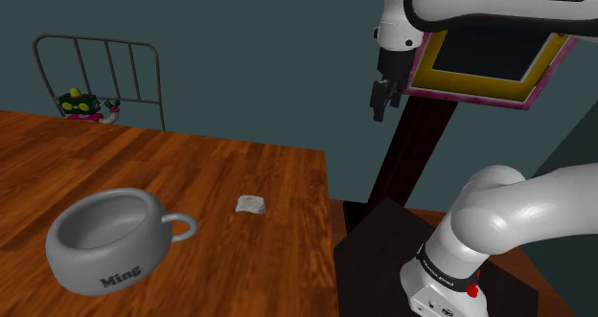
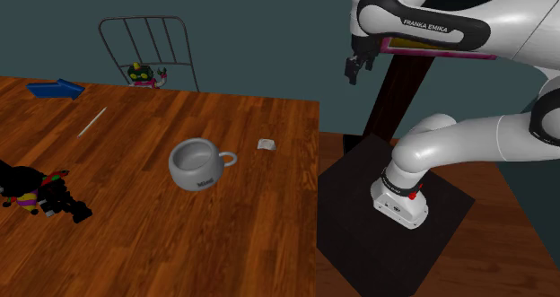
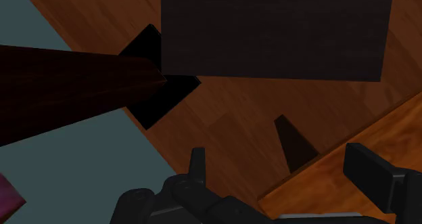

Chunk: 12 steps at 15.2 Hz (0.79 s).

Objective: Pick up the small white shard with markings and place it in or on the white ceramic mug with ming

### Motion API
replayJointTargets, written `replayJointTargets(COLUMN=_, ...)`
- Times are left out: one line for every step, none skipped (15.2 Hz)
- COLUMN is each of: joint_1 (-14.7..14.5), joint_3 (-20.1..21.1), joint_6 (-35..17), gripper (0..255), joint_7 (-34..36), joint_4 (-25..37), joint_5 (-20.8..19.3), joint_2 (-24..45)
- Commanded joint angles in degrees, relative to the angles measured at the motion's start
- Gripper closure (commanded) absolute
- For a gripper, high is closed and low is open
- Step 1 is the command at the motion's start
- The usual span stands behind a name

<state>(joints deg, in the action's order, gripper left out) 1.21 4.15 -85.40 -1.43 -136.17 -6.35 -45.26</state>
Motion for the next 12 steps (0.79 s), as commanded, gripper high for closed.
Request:
replayJointTargets(joint_1=0.0, joint_3=0.0, joint_6=0.0, gripper=0, joint_7=0.0, joint_4=0.0, joint_5=0.0, joint_2=0.0)
replayJointTargets(joint_1=-0.6, joint_3=0.4, joint_6=-1.1, gripper=0, joint_7=0.2, joint_4=-0.4, joint_5=1.0, joint_2=0.9)
replayJointTargets(joint_1=-1.2, joint_3=0.8, joint_6=-2.2, gripper=0, joint_7=0.4, joint_4=-0.7, joint_5=2.1, joint_2=1.9)
replayJointTargets(joint_1=-1.8, joint_3=1.2, joint_6=-3.2, gripper=0, joint_7=0.6, joint_4=-0.9, joint_5=3.1, joint_2=2.9)
replayJointTargets(joint_1=-2.5, joint_3=1.7, joint_6=-4.3, gripper=0, joint_7=0.8, joint_4=-1.2, joint_5=4.1, joint_2=4.0)
replayJointTargets(joint_1=-3.1, joint_3=2.1, joint_6=-5.4, gripper=0, joint_7=0.9, joint_4=-1.3, joint_5=5.1, joint_2=5.1)
replayJointTargets(joint_1=-3.7, joint_3=2.5, joint_6=-6.5, gripper=0, joint_7=1.0, joint_4=-1.4, joint_5=6.1, joint_2=6.2)
replayJointTargets(joint_1=-4.4, joint_3=3.0, joint_6=-7.6, gripper=0, joint_7=1.1, joint_4=-1.5, joint_5=7.1, joint_2=7.3)
replayJointTargets(joint_1=-5.0, joint_3=3.4, joint_6=-8.7, gripper=0, joint_7=1.2, joint_4=-1.6, joint_5=8.1, joint_2=8.5)
replayJointTargets(joint_1=-5.6, joint_3=3.9, joint_6=-9.8, gripper=0, joint_7=1.2, joint_4=-1.5, joint_5=9.1, joint_2=9.7)
replayJointTargets(joint_1=-6.2, joint_3=4.3, joint_6=-10.9, gripper=0, joint_7=1.3, joint_4=-1.5, joint_5=10.1, joint_2=11.0)
replayJointTargets(joint_1=-6.9, joint_3=4.8, joint_6=-12.0, gripper=0, joint_7=1.3, joint_4=-1.3, joint_5=11.1, joint_2=12.2)
